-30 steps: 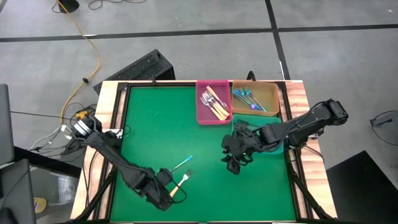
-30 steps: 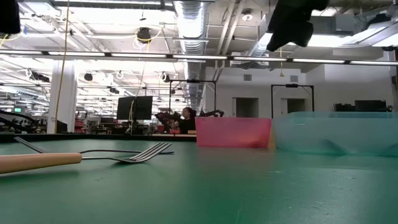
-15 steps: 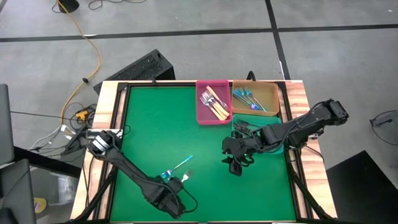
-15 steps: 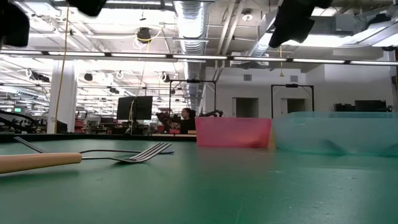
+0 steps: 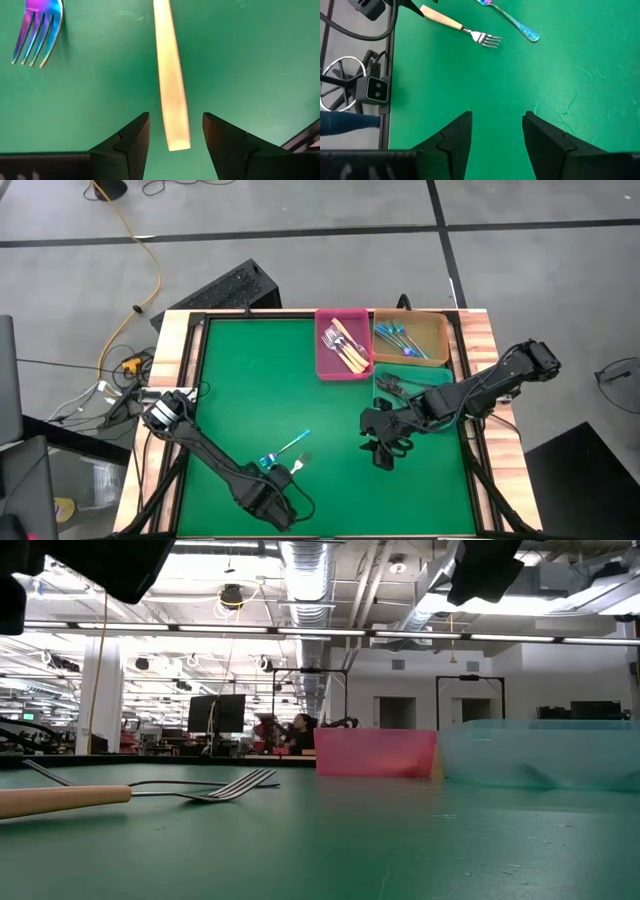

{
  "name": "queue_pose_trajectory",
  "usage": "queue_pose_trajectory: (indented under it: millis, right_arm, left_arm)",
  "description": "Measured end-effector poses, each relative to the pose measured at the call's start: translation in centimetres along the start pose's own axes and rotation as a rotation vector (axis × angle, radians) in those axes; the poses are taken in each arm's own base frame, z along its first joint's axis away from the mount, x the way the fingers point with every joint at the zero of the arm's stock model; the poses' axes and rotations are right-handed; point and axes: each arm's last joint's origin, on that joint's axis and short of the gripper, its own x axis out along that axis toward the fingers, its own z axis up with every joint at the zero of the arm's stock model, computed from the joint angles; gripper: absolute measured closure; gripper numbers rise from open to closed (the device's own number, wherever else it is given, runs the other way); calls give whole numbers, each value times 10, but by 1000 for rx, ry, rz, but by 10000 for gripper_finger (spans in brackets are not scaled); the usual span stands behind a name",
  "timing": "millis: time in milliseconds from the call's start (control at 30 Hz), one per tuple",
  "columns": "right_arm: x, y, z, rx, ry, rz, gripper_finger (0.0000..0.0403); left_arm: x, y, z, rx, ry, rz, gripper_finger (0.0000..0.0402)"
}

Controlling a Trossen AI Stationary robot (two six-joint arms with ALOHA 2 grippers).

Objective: Sort silverware by color (type)
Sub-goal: Put the yellow fork into the pink bin

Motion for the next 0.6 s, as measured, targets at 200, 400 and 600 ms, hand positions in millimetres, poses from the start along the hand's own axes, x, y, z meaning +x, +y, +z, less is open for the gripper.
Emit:
queue_pose_trajectory:
  millis: [200, 400, 600]
  right_arm:
    - [0, 0, 0, 24, 0, -1, 207]
    - [0, 0, 0, 27, -1, -1, 207]
    - [0, -1, 0, 27, -2, -3, 207]
  left_arm:
    - [8, 0, -4, 42, 6, 29, 235]
    - [12, -2, -5, 61, 24, 29, 235]
    - [13, -2, -5, 68, 14, 26, 235]
